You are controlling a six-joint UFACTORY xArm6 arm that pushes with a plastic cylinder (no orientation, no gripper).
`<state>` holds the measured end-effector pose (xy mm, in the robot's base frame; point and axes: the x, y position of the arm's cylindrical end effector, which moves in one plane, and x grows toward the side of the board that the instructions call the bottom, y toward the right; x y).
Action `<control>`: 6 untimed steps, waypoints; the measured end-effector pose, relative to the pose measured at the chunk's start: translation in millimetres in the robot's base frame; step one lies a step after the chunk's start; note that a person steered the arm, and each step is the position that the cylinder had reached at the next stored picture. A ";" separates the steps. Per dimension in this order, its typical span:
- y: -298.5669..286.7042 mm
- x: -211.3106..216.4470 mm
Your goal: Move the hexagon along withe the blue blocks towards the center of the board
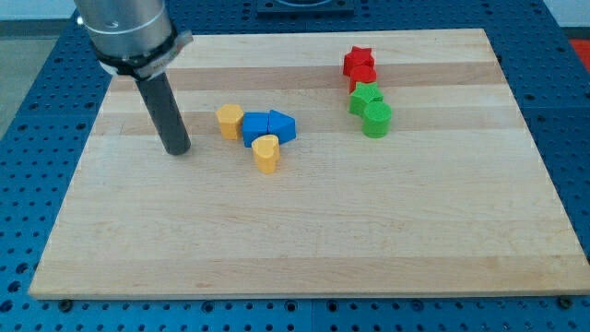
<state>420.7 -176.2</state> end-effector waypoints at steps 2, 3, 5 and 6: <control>4.8 -30.6; 23.7 -30.6; 84.0 -30.6; 100.5 -30.7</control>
